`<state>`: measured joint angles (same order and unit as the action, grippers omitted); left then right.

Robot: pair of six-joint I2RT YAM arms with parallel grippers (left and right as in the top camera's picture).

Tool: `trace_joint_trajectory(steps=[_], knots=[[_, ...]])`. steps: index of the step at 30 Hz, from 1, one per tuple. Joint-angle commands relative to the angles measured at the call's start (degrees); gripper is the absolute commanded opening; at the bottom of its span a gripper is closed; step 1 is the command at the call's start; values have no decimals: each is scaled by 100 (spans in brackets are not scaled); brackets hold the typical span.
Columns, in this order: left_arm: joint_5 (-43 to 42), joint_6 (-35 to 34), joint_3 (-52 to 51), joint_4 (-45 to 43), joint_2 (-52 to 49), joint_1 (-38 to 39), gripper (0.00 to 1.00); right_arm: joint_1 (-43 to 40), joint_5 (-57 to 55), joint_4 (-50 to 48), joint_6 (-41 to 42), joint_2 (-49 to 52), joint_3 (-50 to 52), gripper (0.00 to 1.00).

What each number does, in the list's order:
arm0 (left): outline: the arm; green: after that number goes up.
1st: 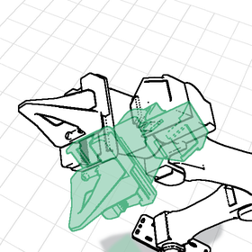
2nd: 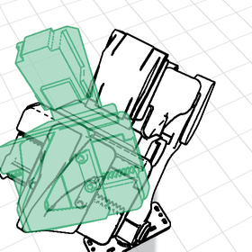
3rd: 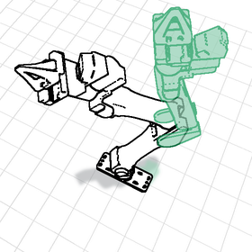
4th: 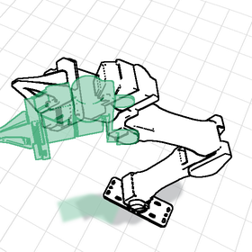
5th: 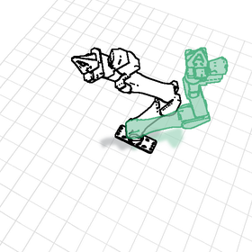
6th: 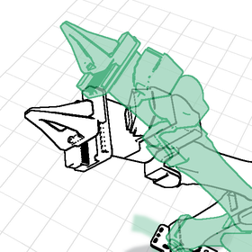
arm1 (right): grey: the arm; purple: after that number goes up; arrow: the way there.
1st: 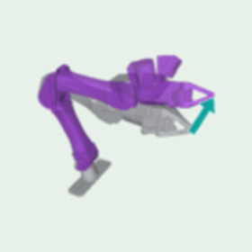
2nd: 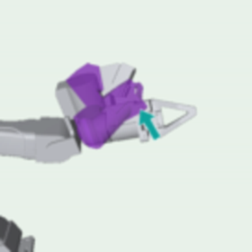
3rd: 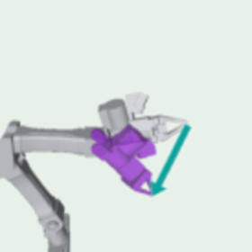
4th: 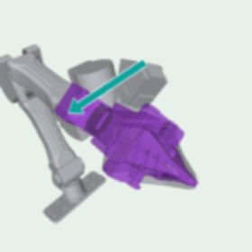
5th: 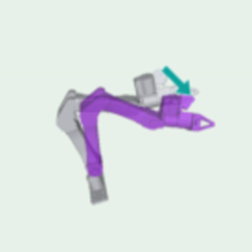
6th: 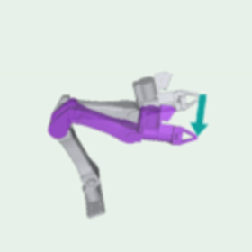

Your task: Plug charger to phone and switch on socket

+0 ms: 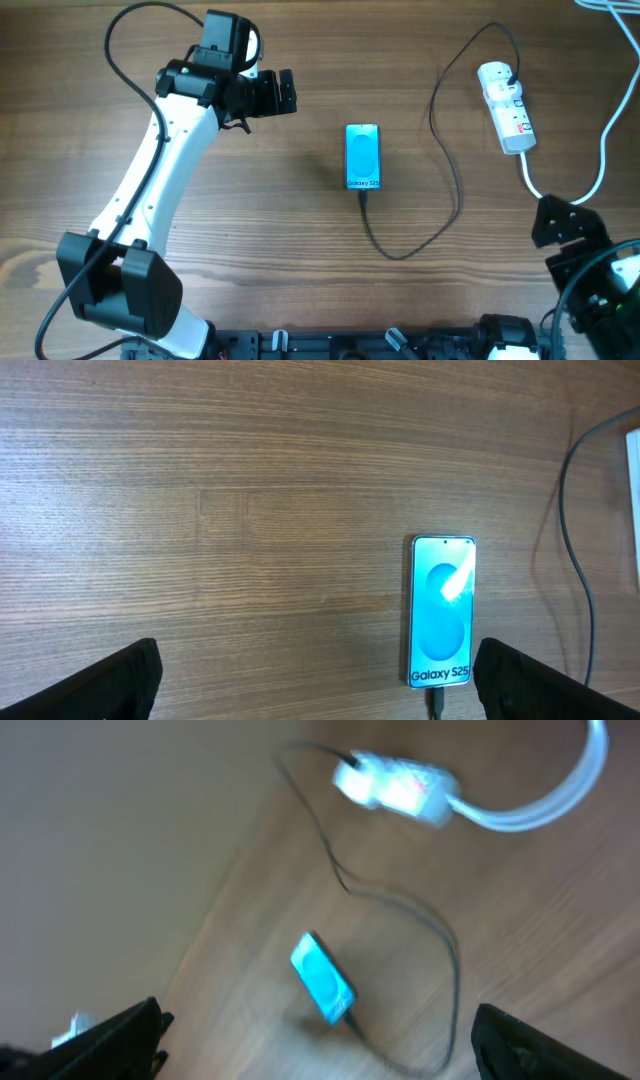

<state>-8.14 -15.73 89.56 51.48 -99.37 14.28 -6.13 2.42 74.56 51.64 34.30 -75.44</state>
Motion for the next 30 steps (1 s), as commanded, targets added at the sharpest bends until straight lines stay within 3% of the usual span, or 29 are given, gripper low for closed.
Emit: trace_joint_trajectory(steps=[1, 8, 16, 22, 30], knots=[[55, 33, -9, 4, -39, 17, 100, 20, -219, -400, -1370, -35, 15, 100], [55, 33, -9, 4, -39, 17, 100, 166, -717, -671, -1683, -111, 15, 100], [55, 33, -9, 4, -39, 17, 100, 483, -354, -1093, -3628, -363, 232, 100], [55, 33, -9, 4, -39, 17, 100, 485, 813, -2946, -4417, -1128, 2188, 100], [55, 33, -9, 4, -39, 17, 100, 483, 1543, -4990, -4363, -2374, 4752, 100]])
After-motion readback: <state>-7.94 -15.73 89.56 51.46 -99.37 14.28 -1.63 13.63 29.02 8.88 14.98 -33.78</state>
